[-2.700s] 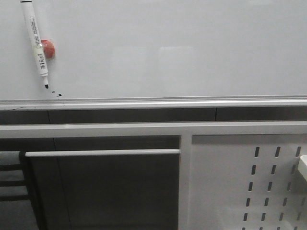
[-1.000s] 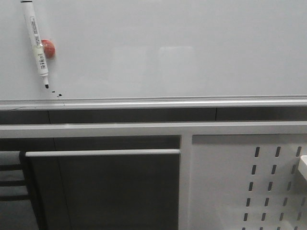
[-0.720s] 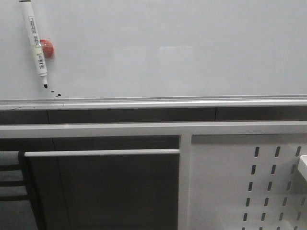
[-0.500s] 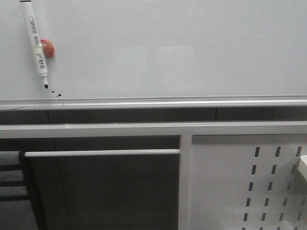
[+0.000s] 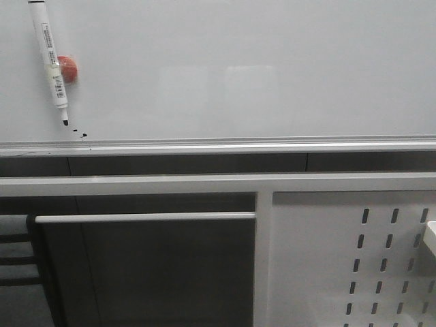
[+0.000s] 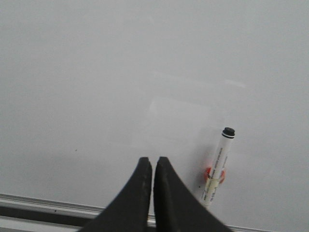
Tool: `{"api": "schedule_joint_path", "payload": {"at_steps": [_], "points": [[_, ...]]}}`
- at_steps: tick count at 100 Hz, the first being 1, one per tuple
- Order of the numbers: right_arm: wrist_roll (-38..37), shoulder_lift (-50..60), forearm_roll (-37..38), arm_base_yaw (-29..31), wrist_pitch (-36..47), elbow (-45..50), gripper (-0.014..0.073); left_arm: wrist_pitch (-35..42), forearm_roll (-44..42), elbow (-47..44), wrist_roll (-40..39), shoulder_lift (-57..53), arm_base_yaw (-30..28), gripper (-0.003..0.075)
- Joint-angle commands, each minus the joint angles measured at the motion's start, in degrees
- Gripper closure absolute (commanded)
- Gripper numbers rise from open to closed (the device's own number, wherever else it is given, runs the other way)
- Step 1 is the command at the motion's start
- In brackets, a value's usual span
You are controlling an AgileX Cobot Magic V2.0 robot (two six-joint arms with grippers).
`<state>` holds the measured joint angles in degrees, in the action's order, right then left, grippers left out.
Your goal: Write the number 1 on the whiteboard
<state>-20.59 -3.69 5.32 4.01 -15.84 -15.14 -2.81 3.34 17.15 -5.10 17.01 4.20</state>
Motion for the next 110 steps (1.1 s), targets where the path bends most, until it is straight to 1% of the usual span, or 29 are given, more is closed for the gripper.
{"api": "schedule_joint_path", "payload": {"at_steps": [1, 8, 25, 40, 62, 83, 90, 101, 110], "points": [[2.97, -2.75, 0.07, -1.29, 3.67, -3.41, 0.0662, 5.23, -1.48, 2.84, 0.21, 2.51, 2.33, 0.0741], [3.78, -4.28, 0.07, -2.81, 3.28, -4.69, 0.0662, 6.46, -2.61, 3.48, 0.21, 4.11, 4.48, 0.0741], [3.78, -9.45, -0.06, -7.39, -1.99, -8.57, 0.0662, 7.97, -4.04, 4.99, 0.21, 9.45, 10.02, 0.0741], [3.78, -13.71, -0.06, -11.36, -1.80, -11.02, 0.0662, 11.19, -4.06, 5.06, 0.21, 16.54, 14.19, 0.0741], [3.78, -15.64, 0.26, -14.74, -0.99, -11.83, 0.0662, 22.76, -4.06, 5.06, 0.21, 28.10, 17.65, 0.0741], [3.86, -15.64, 0.71, -14.88, -0.99, -11.83, 0.0662, 34.90, -5.05, 4.32, 0.21, 39.43, 19.48, 0.0741], [3.86, -15.64, 1.16, -14.88, -0.99, -11.83, 0.0662, 37.69, -5.18, 4.32, 0.21, 42.96, 20.16, 0.0741], [3.86, -15.64, 1.67, -14.88, -0.99, -11.83, 0.0662, 42.92, -7.93, 4.32, 0.31, 47.76, 20.41, 0.0741], [3.86, -15.64, 2.27, -14.88, -0.99, -11.83, 0.0662, 45.96, -7.94, 4.32, 0.31, 51.05, 20.63, 0.0741]]}}
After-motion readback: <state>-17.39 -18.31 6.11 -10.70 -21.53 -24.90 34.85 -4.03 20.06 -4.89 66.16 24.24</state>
